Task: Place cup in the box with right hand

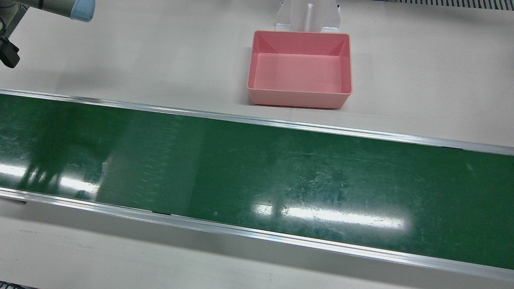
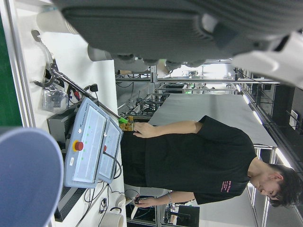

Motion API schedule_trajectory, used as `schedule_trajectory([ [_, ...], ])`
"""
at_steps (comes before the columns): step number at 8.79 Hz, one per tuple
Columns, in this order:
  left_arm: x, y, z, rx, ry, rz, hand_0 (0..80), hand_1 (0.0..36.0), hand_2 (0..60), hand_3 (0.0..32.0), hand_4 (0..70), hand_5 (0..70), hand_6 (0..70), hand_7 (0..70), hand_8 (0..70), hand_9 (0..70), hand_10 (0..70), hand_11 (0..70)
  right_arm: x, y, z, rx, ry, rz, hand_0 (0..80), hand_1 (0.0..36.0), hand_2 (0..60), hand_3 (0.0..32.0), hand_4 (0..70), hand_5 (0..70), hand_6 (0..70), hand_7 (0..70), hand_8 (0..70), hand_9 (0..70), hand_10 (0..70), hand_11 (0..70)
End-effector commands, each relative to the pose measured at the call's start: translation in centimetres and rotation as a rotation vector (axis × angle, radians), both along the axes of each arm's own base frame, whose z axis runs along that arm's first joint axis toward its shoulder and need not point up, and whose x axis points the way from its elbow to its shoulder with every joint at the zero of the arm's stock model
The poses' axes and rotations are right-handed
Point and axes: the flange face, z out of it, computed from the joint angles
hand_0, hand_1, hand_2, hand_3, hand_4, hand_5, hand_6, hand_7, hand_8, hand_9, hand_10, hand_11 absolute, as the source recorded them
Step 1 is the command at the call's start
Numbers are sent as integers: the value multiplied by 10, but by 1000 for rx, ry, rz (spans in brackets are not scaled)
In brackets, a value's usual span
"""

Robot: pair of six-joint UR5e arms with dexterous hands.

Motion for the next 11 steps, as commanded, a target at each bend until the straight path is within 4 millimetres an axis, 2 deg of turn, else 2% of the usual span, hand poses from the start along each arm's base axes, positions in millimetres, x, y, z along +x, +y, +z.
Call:
schedule_trajectory([
  [1,0,0,0,-1,0,0,0,0,0,0,0,0,0,0,0,0,0,0,0,0,0,0,0,-1,391,121,169,0,0,37,44,136,40,93,1,15],
  [3,0,0,0,-1,0,0,0,0,0,0,0,0,0,0,0,0,0,0,-5,0,7,-15,1,-10,391,121,169,0,0,38,44,136,41,96,1,16],
  [4,0,0,0,-1,0,0,0,0,0,0,0,0,0,0,0,0,0,0,-16,-3,6,4,-4,-27,387,117,166,0,0,36,43,136,37,90,0,14],
  [5,0,0,0,-1,0,0,0,0,0,0,0,0,0,0,0,0,0,0,-28,-7,2,65,-14,-46,297,77,107,0,0,26,41,140,35,90,0,5],
  [6,0,0,0,-1,0,0,0,0,0,0,0,0,0,0,0,0,0,0,-30,-11,8,79,-17,-48,204,59,108,0,0,18,36,125,27,76,0,0],
  [8,0,0,0,1,0,0,0,0,0,0,0,0,0,0,0,0,0,0,-33,-12,5,85,-18,-53,0,2,151,0,0,0,44,208,27,90,0,0],
  [9,0,0,0,-1,0,0,0,0,0,0,0,0,0,0,0,0,0,0,-42,-13,4,84,-20,-71,0,14,170,0,0,0,38,176,25,72,0,0],
  [10,0,0,0,-1,0,0,0,0,0,0,0,0,0,0,0,0,0,0,-50,-14,0,91,-27,-88,164,64,158,0,0,15,22,75,22,31,0,0],
  [11,0,0,0,1,0,0,0,0,0,0,0,0,0,0,0,0,0,0,-60,-20,-7,105,-35,-103,408,123,126,0,0,33,2,0,12,2,0,0],
])
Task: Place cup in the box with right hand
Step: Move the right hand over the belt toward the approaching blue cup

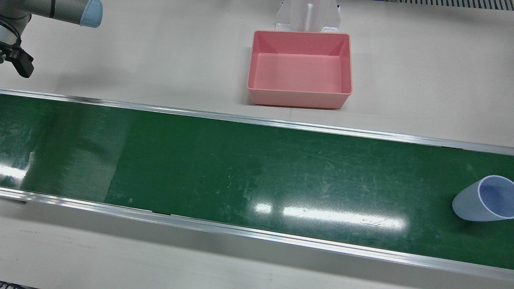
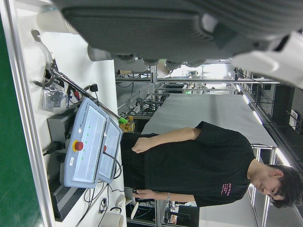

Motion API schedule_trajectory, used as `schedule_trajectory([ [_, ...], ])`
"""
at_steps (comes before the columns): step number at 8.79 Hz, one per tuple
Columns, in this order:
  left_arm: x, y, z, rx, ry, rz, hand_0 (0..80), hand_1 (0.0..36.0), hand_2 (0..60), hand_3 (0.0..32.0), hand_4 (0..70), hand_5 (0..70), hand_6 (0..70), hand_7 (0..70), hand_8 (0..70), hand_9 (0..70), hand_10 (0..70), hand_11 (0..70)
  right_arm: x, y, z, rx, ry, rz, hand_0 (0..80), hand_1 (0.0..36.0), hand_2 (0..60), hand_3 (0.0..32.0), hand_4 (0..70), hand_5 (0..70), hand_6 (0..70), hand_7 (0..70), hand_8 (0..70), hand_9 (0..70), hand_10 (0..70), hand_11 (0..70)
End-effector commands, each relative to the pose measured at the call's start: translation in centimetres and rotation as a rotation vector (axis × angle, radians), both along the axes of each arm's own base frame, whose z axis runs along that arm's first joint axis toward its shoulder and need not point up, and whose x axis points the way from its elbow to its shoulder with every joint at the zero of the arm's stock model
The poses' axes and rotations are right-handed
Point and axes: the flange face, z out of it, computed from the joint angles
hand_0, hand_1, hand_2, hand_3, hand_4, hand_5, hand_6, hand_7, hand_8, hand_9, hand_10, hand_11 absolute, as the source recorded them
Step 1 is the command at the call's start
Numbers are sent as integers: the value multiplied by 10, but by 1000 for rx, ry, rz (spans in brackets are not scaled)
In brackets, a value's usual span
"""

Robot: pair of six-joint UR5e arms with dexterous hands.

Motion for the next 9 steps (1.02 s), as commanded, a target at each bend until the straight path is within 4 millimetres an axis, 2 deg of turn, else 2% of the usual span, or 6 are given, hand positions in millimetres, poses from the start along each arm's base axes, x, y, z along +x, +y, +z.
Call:
schedule_trajectory([
  [1,0,0,0,1,0,0,0,0,0,0,0,0,0,0,0,0,0,0,-25,-13,-16,31,-15,-73,499,207,100,0,0,61,4,0,17,0,0,0],
  [2,0,0,0,1,0,0,0,0,0,0,0,0,0,0,0,0,0,0,-30,-21,-17,34,-16,-84,737,346,71,0,0,114,18,0,34,6,0,0],
  [3,0,0,0,0,0,0,0,0,0,0,0,0,0,0,0,0,0,0,-31,-22,-17,34,-16,-84,800,360,92,0,0,126,20,0,38,13,0,0],
  [5,0,0,0,0,0,0,0,0,0,0,0,0,0,0,0,0,0,0,-32,-22,-17,32,-17,-85,800,360,88,0,0,116,18,0,33,12,0,0],
  [7,0,0,0,1,0,0,0,0,0,0,0,0,0,0,0,0,0,0,-30,-22,-19,36,-23,-83,654,330,85,0,0,104,20,0,33,15,0,0],
  [9,0,0,0,1,0,0,0,0,0,0,0,0,0,0,0,0,0,0,-39,-21,-30,56,-43,-101,630,319,91,0,0,100,18,0,33,15,0,0],
])
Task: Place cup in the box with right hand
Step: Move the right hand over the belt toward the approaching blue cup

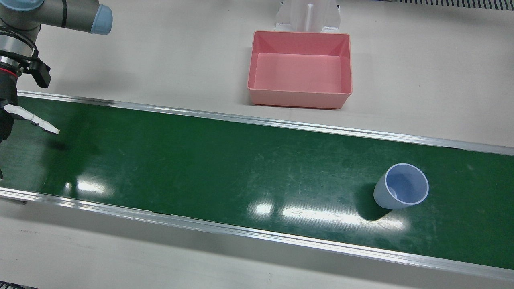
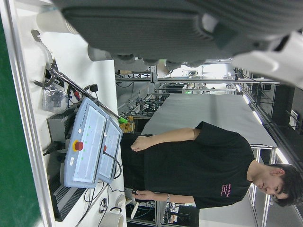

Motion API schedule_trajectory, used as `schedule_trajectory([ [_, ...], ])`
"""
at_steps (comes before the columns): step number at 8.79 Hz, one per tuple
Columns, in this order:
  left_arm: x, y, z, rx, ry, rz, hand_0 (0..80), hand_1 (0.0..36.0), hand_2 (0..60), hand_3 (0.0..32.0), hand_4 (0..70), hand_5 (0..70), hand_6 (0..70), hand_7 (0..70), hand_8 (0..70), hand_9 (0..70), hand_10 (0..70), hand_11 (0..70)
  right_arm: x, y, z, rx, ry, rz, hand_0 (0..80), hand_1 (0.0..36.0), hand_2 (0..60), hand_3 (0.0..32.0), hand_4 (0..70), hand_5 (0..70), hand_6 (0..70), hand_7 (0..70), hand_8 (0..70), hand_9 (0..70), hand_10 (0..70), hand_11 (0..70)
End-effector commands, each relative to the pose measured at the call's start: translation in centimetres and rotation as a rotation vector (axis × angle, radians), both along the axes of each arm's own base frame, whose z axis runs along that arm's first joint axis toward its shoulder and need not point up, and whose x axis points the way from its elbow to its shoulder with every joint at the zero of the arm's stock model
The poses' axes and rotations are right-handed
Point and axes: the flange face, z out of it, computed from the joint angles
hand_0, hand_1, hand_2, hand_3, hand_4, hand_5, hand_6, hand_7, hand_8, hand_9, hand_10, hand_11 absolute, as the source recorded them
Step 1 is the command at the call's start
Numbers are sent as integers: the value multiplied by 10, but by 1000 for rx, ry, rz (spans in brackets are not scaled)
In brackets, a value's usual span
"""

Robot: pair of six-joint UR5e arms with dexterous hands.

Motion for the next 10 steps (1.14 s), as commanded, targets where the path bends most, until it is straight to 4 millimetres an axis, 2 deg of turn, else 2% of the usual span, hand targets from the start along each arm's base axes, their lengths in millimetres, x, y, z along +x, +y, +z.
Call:
schedule_trajectory([
  [1,0,0,0,1,0,0,0,0,0,0,0,0,0,0,0,0,0,0,-10,2,-16,28,-30,-23,630,319,89,0,0,101,18,0,35,16,0,0],
  [6,0,0,0,1,0,0,0,0,0,0,0,0,0,0,0,0,0,0,-20,9,-6,12,-24,-47,610,304,88,0,0,96,17,0,36,20,0,0],
  [9,0,0,0,-1,0,0,0,0,0,0,0,0,0,0,0,0,0,0,-20,10,-7,-4,-84,-54,613,298,60,2,0,95,12,0,34,9,0,0],
  [10,0,0,0,-1,0,0,0,0,0,0,0,0,0,0,0,0,0,0,-23,10,-10,-3,-98,-61,621,299,46,28,0,97,12,0,38,15,0,0],
])
